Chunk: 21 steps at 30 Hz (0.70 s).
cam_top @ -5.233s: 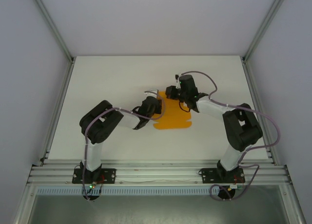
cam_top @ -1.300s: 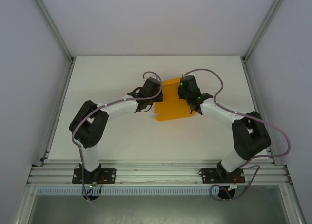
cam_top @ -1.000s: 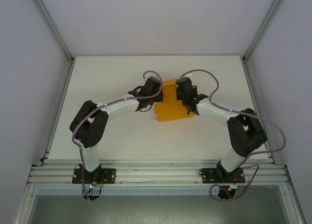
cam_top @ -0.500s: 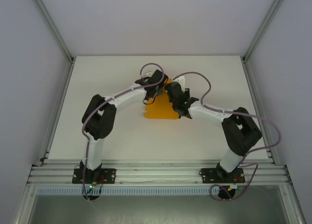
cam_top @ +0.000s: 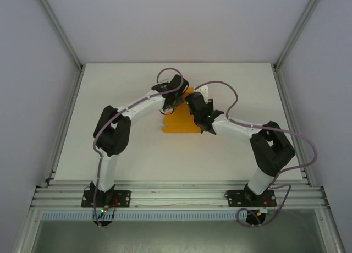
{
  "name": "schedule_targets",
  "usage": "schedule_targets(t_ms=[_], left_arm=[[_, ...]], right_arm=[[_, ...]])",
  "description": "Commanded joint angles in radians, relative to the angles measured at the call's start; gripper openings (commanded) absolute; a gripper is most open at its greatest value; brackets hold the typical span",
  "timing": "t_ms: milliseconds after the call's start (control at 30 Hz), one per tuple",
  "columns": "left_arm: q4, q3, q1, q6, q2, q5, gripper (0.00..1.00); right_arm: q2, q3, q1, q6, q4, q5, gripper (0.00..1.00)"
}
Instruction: Assemble paper box
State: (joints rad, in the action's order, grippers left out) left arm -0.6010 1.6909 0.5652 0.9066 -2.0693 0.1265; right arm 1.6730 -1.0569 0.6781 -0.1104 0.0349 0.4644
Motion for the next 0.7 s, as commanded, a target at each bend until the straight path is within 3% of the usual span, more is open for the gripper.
schedule_targets(t_ms=[0,267,500,667], left_arm=[[0.034,-0.101,-0.065,-0.014,0.050,0.062,0.13],[0.299,-0.331,-0.037,-0.157,0.277,-0.104,0.56],[0.333,-0.374,-0.034,-0.236,0.340,-0.198,0.63],[0.355,-0.404,-0.036,-0.278,0.337,-0.163,0.61]], right_arm=[[-0.039,-0.001,0.003,-0.037,0.064,0.127,0.00],[-0.028,-0.008,0.001,-0.044,0.065,0.096,0.00],[-0.030,-0.032,-0.009,-0.058,0.019,0.048,0.00],[-0.058,-0.029,-0.021,-0.080,-0.002,-0.017,0.00]])
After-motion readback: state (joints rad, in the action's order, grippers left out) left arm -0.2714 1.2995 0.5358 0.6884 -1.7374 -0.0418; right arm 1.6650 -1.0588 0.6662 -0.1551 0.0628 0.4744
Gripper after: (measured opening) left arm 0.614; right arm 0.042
